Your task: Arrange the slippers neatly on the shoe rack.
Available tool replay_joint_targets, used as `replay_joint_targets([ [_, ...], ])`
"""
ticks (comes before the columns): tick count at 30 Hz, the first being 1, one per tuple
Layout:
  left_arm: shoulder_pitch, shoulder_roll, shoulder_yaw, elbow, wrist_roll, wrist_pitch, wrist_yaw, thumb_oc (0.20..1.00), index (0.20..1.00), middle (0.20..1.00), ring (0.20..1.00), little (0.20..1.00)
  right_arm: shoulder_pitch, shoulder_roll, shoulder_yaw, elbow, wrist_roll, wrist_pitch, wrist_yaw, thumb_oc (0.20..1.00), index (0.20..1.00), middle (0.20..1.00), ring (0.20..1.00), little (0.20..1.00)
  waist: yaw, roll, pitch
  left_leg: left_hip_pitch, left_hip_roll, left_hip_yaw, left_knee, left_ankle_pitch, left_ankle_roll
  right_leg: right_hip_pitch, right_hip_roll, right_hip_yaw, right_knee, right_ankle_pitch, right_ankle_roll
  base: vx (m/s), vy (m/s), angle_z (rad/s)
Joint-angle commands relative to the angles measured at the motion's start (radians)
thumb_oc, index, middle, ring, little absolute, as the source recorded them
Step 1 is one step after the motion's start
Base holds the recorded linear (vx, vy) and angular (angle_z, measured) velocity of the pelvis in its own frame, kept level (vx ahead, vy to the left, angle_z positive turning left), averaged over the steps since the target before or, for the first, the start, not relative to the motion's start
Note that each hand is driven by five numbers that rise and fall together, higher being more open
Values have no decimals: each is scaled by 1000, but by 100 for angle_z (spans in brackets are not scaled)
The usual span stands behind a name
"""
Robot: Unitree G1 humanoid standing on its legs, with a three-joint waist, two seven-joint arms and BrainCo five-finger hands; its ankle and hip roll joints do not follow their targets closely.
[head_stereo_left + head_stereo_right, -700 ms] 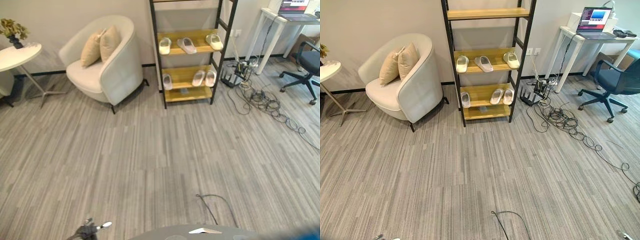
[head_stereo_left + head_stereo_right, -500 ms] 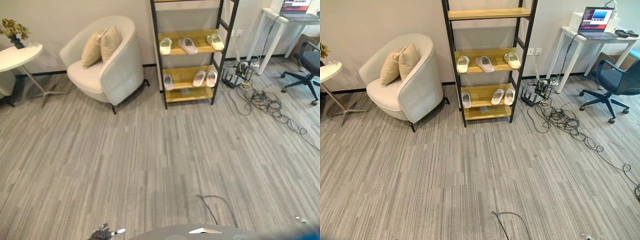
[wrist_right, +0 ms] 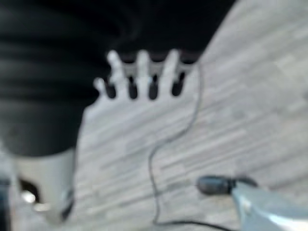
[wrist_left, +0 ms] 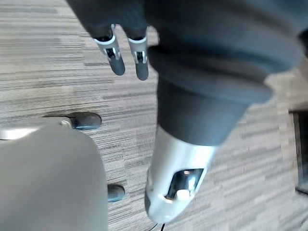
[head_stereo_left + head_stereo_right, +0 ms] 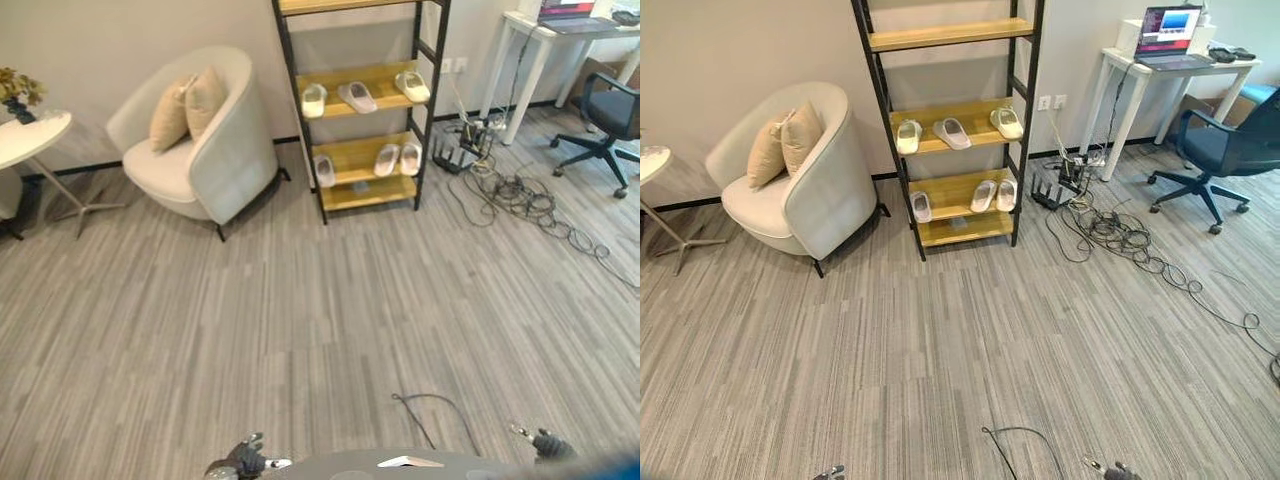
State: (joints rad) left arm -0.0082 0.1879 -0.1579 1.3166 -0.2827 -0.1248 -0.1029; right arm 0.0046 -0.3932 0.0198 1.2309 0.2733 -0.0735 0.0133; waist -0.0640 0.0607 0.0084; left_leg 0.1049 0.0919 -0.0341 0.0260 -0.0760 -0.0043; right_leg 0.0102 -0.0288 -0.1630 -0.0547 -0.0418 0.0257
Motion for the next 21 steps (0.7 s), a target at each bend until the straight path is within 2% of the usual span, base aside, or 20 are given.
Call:
replay_joint_targets([
  [1,-41,32,42,10,0,-28,23,1000,1000,1000,1000,1000,-7,11,28,29,-44,-36,-34,1000,1000,1000,1000,1000,4,-76,-17,-52,43,-4,-26,51,-77,0,-25,42,98,-14,61,-79,-299,-24],
  [2,-50,27,29,-18,-13,-31,25,1000,1000,1000,1000,1000,4,16,57,-3,-72,-40,-41,1000,1000,1000,1000,1000,6,-83,5,-88,54,-6,72,40,-82,10,-10,59,101,-24,43,-96,-309,-24],
  [4,-73,18,13,-34,-22,-32,38,1000,1000,1000,1000,1000,15,25,76,-18,-92,-42,-56,1000,1000,1000,1000,1000,14,-96,42,-171,47,-10,222,74,-76,32,-8,59,90,-20,25,-103,-235,-21],
  [5,-74,18,13,-34,-22,-32,38,1000,1000,1000,1000,1000,14,25,75,-18,-93,-42,-56,1000,1000,1000,1000,1000,12,-95,41,-177,47,-13,228,72,-76,30,-7,57,89,-19,25,-77,-162,-26],
  [6,-90,16,3,-40,-24,-31,46,1000,1000,1000,1000,1000,12,28,76,-25,-88,-38,-61,1000,1000,1000,1000,1000,12,-103,56,-232,47,14,305,109,-67,39,-12,47,84,-18,14,-47,-112,-23],
  [7,-97,11,-4,-47,-32,-33,50,1000,1000,1000,1000,1000,7,35,80,-27,-81,-36,-62,1000,1000,1000,1000,1000,14,-103,64,-266,38,35,349,112,-55,40,-13,42,80,-18,8,-46,-152,-3],
  [9,-96,-4,-11,-43,-34,-39,58,1000,1000,1000,1000,1000,-5,52,93,-24,-71,-39,-63,1000,1000,1000,1000,1000,26,-106,75,-316,-40,60,410,61,-29,39,-18,47,83,-20,9,29,-78,8],
  [10,-88,-14,-12,-37,-31,-38,59,1000,1000,1000,1000,1000,-13,58,102,-18,-75,-38,-63,1000,1000,1000,1000,1000,37,-104,79,-326,-92,77,393,11,-4,45,-16,55,86,-26,11,110,-36,-3],
  [11,-81,-19,-8,-30,-25,-37,59,1000,1000,1000,1000,1000,-22,65,116,-19,-83,-38,-63,1000,1000,1000,1000,1000,46,-100,71,-336,-134,84,355,7,6,40,-11,58,88,-29,14,146,-13,0],
  [12,-75,-22,-2,-23,-21,-37,59,1000,1000,1000,1000,1000,-30,71,129,-20,-91,-38,-61,1000,1000,1000,1000,1000,59,-92,71,-345,-168,90,321,18,11,47,1,66,90,-37,17,130,4,1],
  [14,-60,-26,17,-2,-31,-36,61,1000,1000,1000,1000,1000,-45,76,156,-28,-112,-37,-53,1000,1000,1000,1000,1000,88,-81,68,-352,-212,50,269,41,2,51,22,100,105,-54,21,147,33,-5],
  [16,-52,-15,49,43,-28,-25,66,1000,1000,1000,1000,1000,-60,84,166,-27,-128,-37,-47,1000,1000,1000,1000,1000,97,-87,47,-290,-227,4,203,36,33,60,30,108,159,-88,27,302,27,-59],
  [17,-52,-15,49,43,-28,-25,66,1000,1000,1000,1000,1000,-60,84,166,-27,-128,-37,-47,1000,1000,1000,1000,1000,97,-88,48,-290,-227,4,203,36,33,60,30,108,159,-89,27,269,18,-70],
  [19,-42,-5,68,50,-22,-24,73,1000,1000,1000,1000,1000,-48,88,167,-43,-132,-39,-43,1000,1000,1000,1000,1000,95,-95,37,-248,-225,2,177,19,51,43,26,106,254,-92,44,203,17,-21],
  [20,-42,-1,76,52,-24,-23,77,1000,1000,1000,1000,1000,-48,89,166,-53,-136,-45,-42,1000,1000,1000,1000,1000,96,-95,38,-229,-222,3,172,3,60,17,19,96,333,-79,68,256,20,-17],
  [21,-49,6,82,51,-27,-20,83,1000,1000,1000,1000,1000,-45,96,169,-63,-150,-42,-38,1000,1000,1000,1000,1000,95,-93,58,-198,-209,10,179,-20,72,-64,-23,49,494,27,127,167,12,-17],
])
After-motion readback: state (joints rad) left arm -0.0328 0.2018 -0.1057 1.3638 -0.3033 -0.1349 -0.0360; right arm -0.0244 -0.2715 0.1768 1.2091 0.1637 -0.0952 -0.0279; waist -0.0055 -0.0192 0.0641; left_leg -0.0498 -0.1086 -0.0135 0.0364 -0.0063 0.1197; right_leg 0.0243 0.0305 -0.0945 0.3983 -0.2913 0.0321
